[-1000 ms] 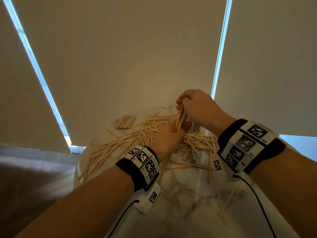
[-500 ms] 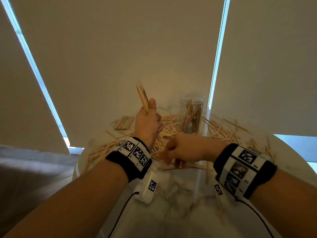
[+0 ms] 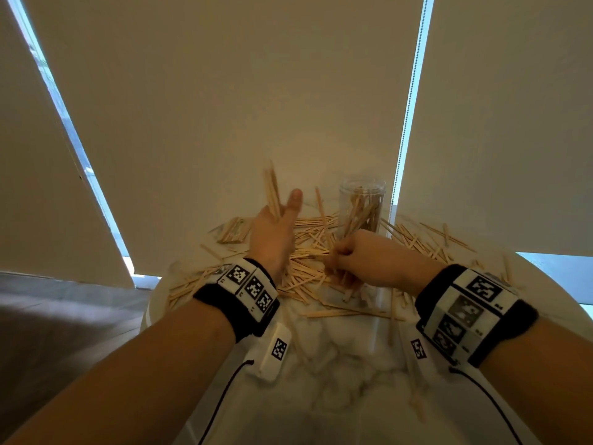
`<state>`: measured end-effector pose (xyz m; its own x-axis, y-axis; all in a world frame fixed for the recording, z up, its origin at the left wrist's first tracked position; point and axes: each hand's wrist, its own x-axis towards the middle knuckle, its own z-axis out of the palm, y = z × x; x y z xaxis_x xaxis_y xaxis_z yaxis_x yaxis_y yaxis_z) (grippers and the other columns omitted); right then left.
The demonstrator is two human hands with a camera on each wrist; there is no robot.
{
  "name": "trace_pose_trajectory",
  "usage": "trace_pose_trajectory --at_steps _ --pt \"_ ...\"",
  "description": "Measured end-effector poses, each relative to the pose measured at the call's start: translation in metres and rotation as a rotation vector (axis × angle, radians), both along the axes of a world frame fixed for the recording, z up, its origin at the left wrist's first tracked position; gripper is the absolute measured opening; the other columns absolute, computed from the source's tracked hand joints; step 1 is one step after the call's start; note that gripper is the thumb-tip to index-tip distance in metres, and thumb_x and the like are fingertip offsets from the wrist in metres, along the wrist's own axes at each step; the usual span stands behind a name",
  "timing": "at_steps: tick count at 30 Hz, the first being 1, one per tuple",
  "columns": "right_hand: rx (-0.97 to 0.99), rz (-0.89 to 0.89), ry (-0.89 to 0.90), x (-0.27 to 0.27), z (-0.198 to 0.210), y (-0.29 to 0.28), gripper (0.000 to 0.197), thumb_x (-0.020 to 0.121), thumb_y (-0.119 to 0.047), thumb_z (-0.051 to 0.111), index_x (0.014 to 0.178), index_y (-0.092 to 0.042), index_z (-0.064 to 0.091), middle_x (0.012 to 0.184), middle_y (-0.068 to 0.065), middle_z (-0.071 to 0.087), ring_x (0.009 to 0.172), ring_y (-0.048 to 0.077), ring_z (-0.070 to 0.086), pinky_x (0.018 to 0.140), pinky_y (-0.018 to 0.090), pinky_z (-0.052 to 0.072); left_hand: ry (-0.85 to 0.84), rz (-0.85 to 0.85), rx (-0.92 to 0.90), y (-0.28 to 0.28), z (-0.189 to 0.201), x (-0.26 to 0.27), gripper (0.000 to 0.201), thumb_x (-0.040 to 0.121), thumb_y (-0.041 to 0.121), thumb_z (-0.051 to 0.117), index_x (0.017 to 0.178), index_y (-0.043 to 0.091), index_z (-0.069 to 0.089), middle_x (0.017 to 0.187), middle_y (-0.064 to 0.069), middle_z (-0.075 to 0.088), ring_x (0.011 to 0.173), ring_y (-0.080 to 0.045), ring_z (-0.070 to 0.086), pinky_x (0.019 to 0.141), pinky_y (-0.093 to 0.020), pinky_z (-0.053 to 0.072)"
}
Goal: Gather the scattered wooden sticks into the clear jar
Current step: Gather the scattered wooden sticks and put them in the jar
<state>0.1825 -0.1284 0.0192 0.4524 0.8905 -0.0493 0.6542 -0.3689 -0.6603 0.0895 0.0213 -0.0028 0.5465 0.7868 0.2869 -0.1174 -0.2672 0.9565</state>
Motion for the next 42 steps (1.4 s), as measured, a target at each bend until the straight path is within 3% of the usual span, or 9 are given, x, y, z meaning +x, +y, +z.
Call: trace_pose_trajectory --at_steps 4,8,15,20,24,29,36,39,42 --pt "0.032 0.078 -0.129 -0.015 0.01 0.009 0.029 0.099 -0.028 0.056 0.083 -0.009 0.072 0.07 0.004 0.073 0.058 0.014 0.068 0.066 0.029 0.059 0.226 -0.227 -0.005 -0.016 -0.011 0.014 0.058 0.086 0.071 0.06 0.097 0.013 0.061 0.089 -0.013 0.073 0.075 -0.035 0.071 0.075 -0.055 0.061" --pt "-0.121 -0.006 -0.359 -0.02 0.026 0.003 0.037 0.102 -0.03 0.047 0.074 -0.011 0.062 0.068 0.006 0.062 0.069 0.026 0.06 0.062 0.029 0.049 0.374 -0.208 0.167 -0.019 -0.008 0.015 0.051 0.104 0.056 0.041 0.103 0.008 0.058 0.081 -0.005 0.065 0.068 -0.021 0.062 0.07 -0.039 0.055" --pt "0.246 -0.406 -0.074 -0.005 0.041 0.01 0.037 0.102 -0.024 0.037 0.134 -0.006 0.041 0.103 0.004 0.057 0.067 0.006 0.05 0.047 0.021 0.036 0.526 -0.372 0.331 -0.025 -0.006 0.006 0.044 0.107 0.053 0.033 0.095 0.016 0.053 0.071 -0.002 0.059 0.059 -0.015 0.053 0.064 -0.029 0.044" --pt "0.348 -0.354 -0.044 0.001 0.041 0.011 0.034 0.1 -0.024 0.041 0.094 -0.003 0.066 0.085 0.016 0.073 0.072 0.032 0.071 0.066 0.043 0.061 0.473 -0.414 0.313 -0.033 -0.007 0.0 0.043 0.104 0.056 0.042 0.086 0.016 0.046 0.072 -0.006 0.052 0.05 -0.014 0.046 0.046 -0.023 0.044" --pt "0.208 -0.331 -0.118 0.012 0.043 0.003 0.025 0.091 -0.013 0.054 0.081 0.0 0.072 0.078 0.011 0.074 0.077 0.028 0.073 0.077 0.042 0.061 0.571 -0.45 0.453 -0.032 -0.006 -0.004 0.046 0.105 0.055 0.043 0.078 0.017 0.043 0.071 -0.01 0.051 0.056 -0.019 0.045 0.055 -0.029 0.043" --pt "0.045 -0.215 -0.355 0.007 0.036 0.005 0.044 0.102 -0.03 0.034 0.092 -0.002 0.066 0.086 0.015 0.067 0.08 0.029 0.064 0.07 0.035 0.053 0.678 -0.524 0.542 -0.037 0.001 0.0 0.049 0.102 0.053 0.051 0.069 0.018 0.046 0.058 0.003 0.046 0.041 -0.004 0.038 0.053 -0.026 0.036" --pt "-0.116 -0.114 -0.726 0.017 0.019 0.008 0.049 0.098 -0.042 0.036 0.059 -0.016 0.048 0.06 0.003 0.05 0.052 0.016 0.047 0.05 0.029 0.034 0.699 -0.632 0.542 -0.027 0.013 -0.001 0.046 0.095 0.046 0.068 0.061 0.02 0.05 0.045 0.008 0.049 0.037 -0.002 0.042 0.048 -0.022 0.038" --pt "-0.046 -0.146 -0.747 0.019 0.016 0.002 0.043 0.098 -0.038 0.04 0.066 -0.012 0.052 0.063 -0.003 0.05 0.06 0.018 0.052 0.053 0.028 0.036 0.704 -0.662 0.412 -0.02 0.022 -0.009 0.054 0.091 0.065 0.061 0.092 0.011 0.069 0.068 0.003 0.072 0.057 -0.013 0.066 0.067 -0.032 0.057" --pt "0.013 -0.262 -0.671 0.031 0.016 -0.008 0.045 0.099 -0.037 0.037 0.061 -0.016 0.048 0.059 -0.002 0.046 0.055 0.018 0.047 0.053 0.028 0.036 0.654 -0.387 0.296 -0.005 0.023 -0.008 0.073 0.094 0.078 0.033 0.112 0.02 0.074 0.105 -0.004 0.077 0.089 -0.016 0.071 0.081 -0.034 0.056"
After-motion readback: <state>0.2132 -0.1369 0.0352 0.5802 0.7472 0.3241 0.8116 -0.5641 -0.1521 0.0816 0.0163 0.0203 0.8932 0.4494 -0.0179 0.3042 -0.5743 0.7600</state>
